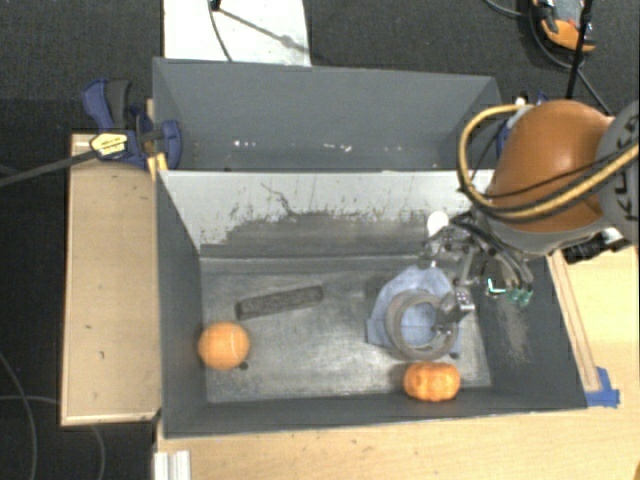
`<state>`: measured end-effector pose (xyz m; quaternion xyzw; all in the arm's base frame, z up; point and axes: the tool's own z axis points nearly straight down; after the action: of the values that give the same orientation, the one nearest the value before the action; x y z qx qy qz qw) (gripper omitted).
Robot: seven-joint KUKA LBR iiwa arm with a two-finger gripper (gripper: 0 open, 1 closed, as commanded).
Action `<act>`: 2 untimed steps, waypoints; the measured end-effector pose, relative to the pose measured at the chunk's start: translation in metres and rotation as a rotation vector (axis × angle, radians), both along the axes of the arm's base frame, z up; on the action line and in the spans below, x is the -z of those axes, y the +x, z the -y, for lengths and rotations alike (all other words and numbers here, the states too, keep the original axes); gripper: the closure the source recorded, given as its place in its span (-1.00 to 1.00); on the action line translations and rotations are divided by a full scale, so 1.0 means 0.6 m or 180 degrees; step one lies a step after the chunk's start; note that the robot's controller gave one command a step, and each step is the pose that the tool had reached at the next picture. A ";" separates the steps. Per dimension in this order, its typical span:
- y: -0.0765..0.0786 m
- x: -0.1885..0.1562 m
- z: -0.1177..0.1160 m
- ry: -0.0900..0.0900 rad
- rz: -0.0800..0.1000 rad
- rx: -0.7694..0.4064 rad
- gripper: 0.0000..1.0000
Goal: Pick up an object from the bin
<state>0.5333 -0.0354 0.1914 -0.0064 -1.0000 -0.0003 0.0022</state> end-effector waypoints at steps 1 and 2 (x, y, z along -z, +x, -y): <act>0.003 -0.006 0.000 -0.0002 0.0024 -0.0003 -1.00; 0.051 0.175 0.019 0.0010 0.0054 0.0545 1.00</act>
Offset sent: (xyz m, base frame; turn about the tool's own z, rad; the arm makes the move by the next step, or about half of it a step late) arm 0.0219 -0.0118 -0.1214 0.1736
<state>0.5638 -0.0470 0.0861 -0.0919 -0.9957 -0.0020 -0.0064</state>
